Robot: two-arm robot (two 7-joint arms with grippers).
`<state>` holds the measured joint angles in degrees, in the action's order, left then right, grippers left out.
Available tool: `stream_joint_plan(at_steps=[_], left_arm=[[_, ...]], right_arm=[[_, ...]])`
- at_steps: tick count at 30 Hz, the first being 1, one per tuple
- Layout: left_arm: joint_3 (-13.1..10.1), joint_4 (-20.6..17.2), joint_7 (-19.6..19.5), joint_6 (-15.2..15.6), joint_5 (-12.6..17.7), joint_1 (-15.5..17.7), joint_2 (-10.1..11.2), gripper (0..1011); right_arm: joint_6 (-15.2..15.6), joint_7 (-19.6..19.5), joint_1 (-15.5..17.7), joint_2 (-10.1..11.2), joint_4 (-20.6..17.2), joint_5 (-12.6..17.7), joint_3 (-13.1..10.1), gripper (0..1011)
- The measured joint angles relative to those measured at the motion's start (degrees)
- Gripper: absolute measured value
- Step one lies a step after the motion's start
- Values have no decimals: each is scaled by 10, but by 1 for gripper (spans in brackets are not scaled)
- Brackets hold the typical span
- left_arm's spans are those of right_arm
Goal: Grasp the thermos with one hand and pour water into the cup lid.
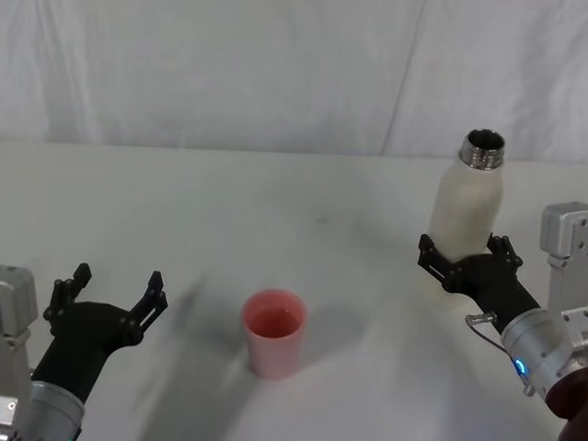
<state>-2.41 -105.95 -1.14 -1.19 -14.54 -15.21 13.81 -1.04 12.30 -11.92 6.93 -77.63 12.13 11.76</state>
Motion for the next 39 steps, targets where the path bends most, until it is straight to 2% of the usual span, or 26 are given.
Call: stream_joint_plan(at_steps=[39], left_arm=[[0, 0, 0, 0, 0, 0, 0, 1001]], right_arm=[[0, 4, 31, 21, -32, 10, 3, 1002]])
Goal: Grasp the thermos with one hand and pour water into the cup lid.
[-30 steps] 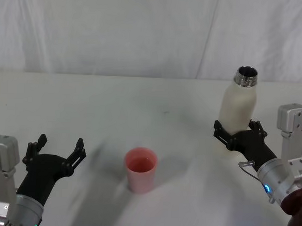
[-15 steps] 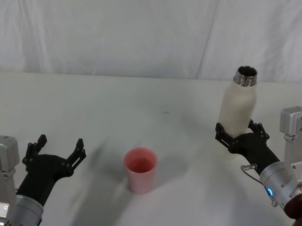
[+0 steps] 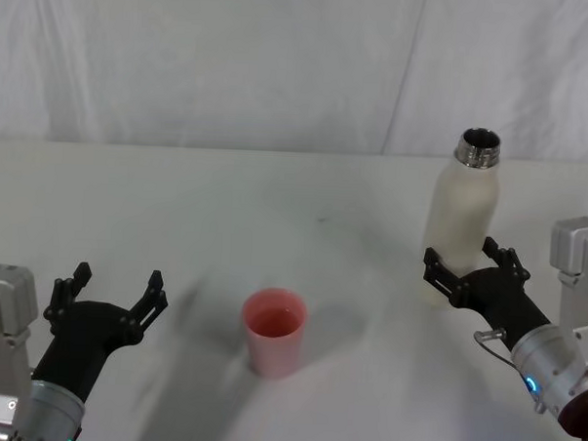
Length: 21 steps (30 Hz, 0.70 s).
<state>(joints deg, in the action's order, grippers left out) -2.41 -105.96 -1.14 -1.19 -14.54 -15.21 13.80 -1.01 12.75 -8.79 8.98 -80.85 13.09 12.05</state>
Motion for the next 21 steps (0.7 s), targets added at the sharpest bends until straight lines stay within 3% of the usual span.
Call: stream_joint_plan(at_steps=[9, 21], left_arm=[[0, 0, 0, 0, 0, 0, 0, 1001], [0, 0, 0, 0, 0, 0, 0, 1001]], right_arm=[[4, -4, 18, 4, -17, 2, -3, 1002], [7, -15, 61, 9, -74, 5, -11, 1002]])
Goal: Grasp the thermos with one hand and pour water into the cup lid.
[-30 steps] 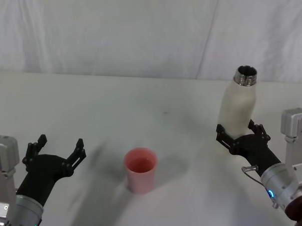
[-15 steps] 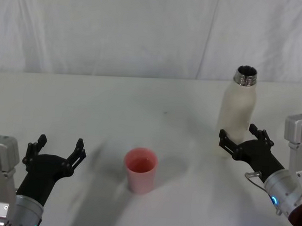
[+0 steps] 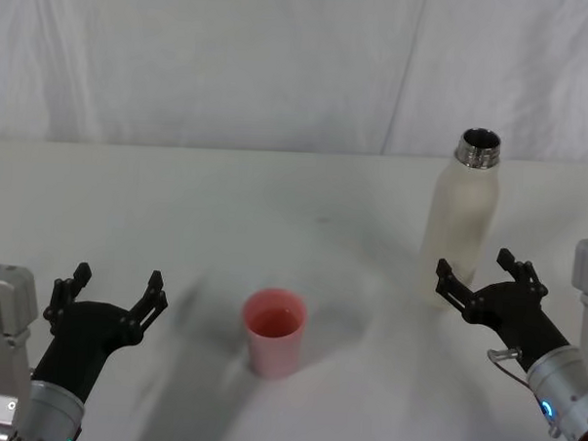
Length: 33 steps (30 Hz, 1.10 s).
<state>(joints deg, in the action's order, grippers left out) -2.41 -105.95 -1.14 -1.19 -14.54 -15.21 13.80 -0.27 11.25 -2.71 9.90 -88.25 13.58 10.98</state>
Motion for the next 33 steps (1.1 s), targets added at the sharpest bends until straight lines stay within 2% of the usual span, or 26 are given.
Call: stream_joint_plan(at_steps=[5, 17, 33], left_arm=[[0, 0, 0, 0, 0, 0, 0, 1001], [0, 0, 0, 0, 0, 0, 0, 1001], [0, 0, 0, 0, 0, 0, 0, 1001]], right_arm=[[-12, -12, 25, -2, -39, -7, -2, 1002], [-24, -19, 60, -5, -85, -26, -3, 1002], [-18, -11, 74, -9, -95, -40, 16, 1002]])
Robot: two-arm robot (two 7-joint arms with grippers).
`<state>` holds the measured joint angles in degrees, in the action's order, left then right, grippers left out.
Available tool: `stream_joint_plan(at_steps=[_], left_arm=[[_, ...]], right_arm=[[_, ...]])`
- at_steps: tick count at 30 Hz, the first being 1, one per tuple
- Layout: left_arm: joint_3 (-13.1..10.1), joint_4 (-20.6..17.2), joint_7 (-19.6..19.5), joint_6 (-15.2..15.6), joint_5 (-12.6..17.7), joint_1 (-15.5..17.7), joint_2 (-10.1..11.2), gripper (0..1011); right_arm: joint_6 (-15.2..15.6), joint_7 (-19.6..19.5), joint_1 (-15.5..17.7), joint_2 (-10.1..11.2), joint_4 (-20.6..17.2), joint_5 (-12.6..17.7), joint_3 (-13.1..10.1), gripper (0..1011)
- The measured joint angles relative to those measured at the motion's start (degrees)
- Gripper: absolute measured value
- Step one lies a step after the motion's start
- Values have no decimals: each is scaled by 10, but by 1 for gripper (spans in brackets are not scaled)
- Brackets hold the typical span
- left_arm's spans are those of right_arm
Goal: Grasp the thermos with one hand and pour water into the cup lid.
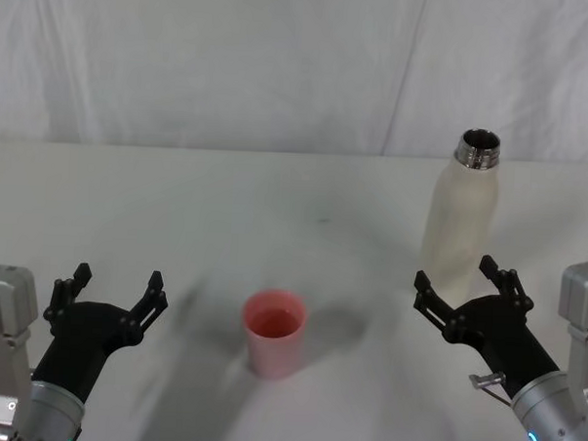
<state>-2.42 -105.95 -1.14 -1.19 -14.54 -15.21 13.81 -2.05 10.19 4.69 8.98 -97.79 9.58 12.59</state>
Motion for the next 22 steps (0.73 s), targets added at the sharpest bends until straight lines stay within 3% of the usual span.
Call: stream_joint_plan(at_steps=[22], left_arm=[[0, 0, 0, 0, 0, 0, 0, 1001]], right_arm=[[0, 1, 0, 0, -1, 1, -1, 1002]])
